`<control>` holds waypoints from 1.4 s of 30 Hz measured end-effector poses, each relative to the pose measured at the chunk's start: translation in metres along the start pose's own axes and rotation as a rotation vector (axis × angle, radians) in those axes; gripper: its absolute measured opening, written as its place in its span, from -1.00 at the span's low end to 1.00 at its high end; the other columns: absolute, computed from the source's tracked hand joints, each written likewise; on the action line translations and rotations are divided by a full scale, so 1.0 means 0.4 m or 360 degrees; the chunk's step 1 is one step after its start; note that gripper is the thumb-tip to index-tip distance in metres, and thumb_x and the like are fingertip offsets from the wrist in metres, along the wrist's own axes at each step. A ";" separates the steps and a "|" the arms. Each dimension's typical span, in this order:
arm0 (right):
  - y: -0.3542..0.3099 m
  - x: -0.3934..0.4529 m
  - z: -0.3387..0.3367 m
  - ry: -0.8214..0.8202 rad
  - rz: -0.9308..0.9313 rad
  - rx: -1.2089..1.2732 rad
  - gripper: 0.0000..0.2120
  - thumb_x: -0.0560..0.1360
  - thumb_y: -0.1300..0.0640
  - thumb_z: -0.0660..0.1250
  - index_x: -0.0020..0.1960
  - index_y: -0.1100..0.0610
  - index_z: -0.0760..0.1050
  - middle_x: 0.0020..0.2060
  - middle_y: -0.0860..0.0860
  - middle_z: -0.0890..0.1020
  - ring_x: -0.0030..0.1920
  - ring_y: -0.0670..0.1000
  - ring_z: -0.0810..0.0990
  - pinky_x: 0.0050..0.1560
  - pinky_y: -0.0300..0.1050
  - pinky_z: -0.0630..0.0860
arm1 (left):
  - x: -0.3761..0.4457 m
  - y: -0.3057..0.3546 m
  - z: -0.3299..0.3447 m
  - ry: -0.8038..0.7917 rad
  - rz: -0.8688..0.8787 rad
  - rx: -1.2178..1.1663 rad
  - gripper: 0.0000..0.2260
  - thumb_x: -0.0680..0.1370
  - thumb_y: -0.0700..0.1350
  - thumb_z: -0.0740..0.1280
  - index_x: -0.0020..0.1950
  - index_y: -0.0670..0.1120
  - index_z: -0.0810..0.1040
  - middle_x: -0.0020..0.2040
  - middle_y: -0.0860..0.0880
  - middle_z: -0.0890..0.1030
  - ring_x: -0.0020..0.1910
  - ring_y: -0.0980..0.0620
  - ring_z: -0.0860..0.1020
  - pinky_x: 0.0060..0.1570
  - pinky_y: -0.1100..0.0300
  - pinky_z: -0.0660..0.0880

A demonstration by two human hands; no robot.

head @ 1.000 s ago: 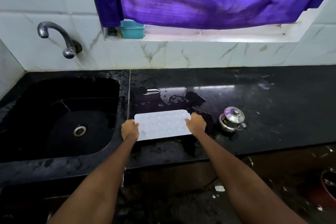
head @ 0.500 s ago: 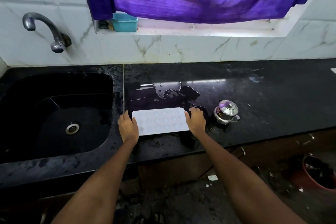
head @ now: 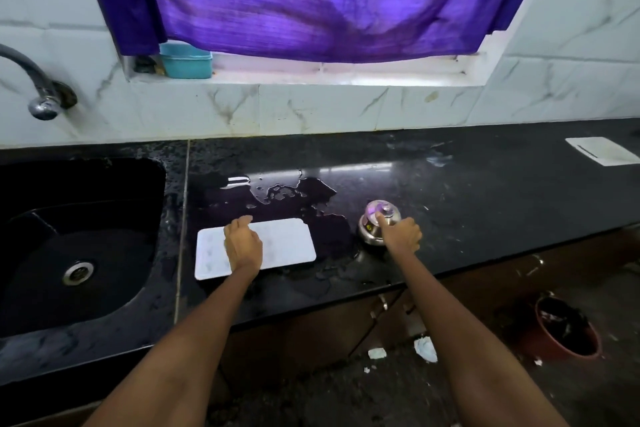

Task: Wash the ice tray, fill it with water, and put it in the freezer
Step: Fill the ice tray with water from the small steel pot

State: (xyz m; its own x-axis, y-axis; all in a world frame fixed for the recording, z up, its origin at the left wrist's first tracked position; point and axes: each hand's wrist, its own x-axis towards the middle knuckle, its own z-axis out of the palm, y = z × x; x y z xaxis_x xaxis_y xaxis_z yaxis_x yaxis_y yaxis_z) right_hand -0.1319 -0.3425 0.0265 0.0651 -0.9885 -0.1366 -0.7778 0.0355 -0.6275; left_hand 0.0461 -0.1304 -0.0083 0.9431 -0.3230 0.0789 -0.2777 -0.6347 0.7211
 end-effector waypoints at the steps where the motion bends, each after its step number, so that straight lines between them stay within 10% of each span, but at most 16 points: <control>1: 0.025 0.013 -0.002 -0.0066 -0.0031 0.0038 -0.35 0.44 -0.19 0.34 0.22 0.36 0.44 0.23 0.31 0.50 0.29 0.27 0.44 0.22 0.12 0.41 | -0.011 0.027 0.026 -0.0031 0.0023 -0.0085 -0.67 0.54 -0.41 0.14 0.26 -0.27 0.49 0.22 -0.24 0.53 0.29 -0.19 0.40 0.24 0.05 0.34; 8: 0.099 0.088 -0.006 -0.0299 -0.0313 0.0400 -0.60 0.42 -0.02 0.44 -0.44 0.20 0.43 -0.43 0.16 0.53 -0.24 0.19 0.58 -0.23 -0.08 0.34 | -0.075 0.260 0.241 -0.0707 -0.0075 -0.0624 -0.63 0.45 -0.45 0.29 0.25 -0.34 0.50 0.19 -0.30 0.58 0.22 -0.20 0.54 0.07 0.32 0.45; 11: 0.114 0.101 0.009 -0.0414 -0.0279 0.0586 -0.57 0.37 -0.02 0.48 -0.51 0.08 0.34 -0.52 -0.01 0.45 -0.39 -0.02 0.45 -0.30 -0.14 0.32 | -0.084 0.346 0.323 -0.0960 -0.0214 -0.0672 -0.53 0.45 -0.40 0.28 0.38 -0.30 0.40 0.25 -0.20 0.54 0.23 -0.13 0.52 0.21 0.14 0.47; 14: 0.118 0.115 0.021 -0.0549 -0.0249 0.0708 -0.67 0.34 -0.01 0.50 -0.47 0.03 0.44 -0.49 -0.06 0.51 -0.39 -0.09 0.46 -0.32 -0.15 0.37 | -0.081 0.405 0.354 -0.1019 -0.0360 -0.0820 -0.59 0.37 -0.45 0.17 0.19 -0.26 0.51 -0.12 -0.11 0.56 -0.17 0.00 0.50 -0.31 0.26 0.42; 17: 0.122 0.125 0.032 -0.0617 -0.0279 0.0792 -0.75 0.37 0.07 0.49 -0.40 0.09 0.50 -0.39 0.03 0.58 -0.29 -0.01 0.52 -0.25 -0.08 0.43 | -0.087 0.434 0.361 -0.0974 -0.0496 -0.0930 -0.56 0.34 -0.46 0.12 0.10 -0.14 0.53 -0.30 -0.03 0.53 -0.34 0.07 0.43 -0.37 0.28 0.35; 24: 0.075 0.101 0.047 -0.0839 -0.0408 0.0932 -0.79 0.42 0.19 0.44 -0.18 0.36 0.55 -0.26 0.16 0.60 -0.18 0.07 0.56 -0.02 0.18 0.57 | -0.088 0.407 0.311 -0.0697 -0.0548 -0.1090 -0.54 0.40 -0.43 0.11 0.24 -0.19 0.51 -0.01 -0.09 0.55 -0.14 0.02 0.47 -0.33 0.30 0.38; 34: -0.141 -0.064 0.098 -0.1003 -0.0427 0.1210 -0.62 0.39 0.09 0.47 -0.43 0.19 0.35 -0.38 0.11 0.42 -0.28 0.05 0.37 -0.25 -0.03 0.33 | -0.027 0.285 0.105 -0.0181 -0.0415 -0.1294 -0.95 0.59 -0.23 0.19 0.00 -0.13 0.43 -0.05 -0.07 0.52 -0.08 0.01 0.46 -0.05 0.20 0.43; 42: -0.257 -0.213 0.198 -0.1206 -0.0437 0.1224 -0.48 0.37 0.19 0.49 -0.51 0.06 0.16 -0.61 -0.15 0.23 -0.45 -0.08 0.19 -0.43 -0.24 0.16 | 0.001 0.087 -0.093 -0.0051 -0.0320 -0.1169 -0.84 0.53 -0.40 0.12 -0.07 -0.20 0.43 -0.19 -0.01 0.49 -0.11 0.02 0.45 -0.18 0.33 0.40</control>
State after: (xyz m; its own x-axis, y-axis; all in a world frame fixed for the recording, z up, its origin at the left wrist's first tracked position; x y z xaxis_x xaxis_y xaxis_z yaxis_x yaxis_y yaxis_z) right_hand -0.0079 -0.2503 0.0419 0.7447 -0.6404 -0.1881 -0.1012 0.1703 -0.9802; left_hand 0.0437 -0.1265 0.0424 0.9538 -0.2778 -0.1144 0.1025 -0.0570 0.9931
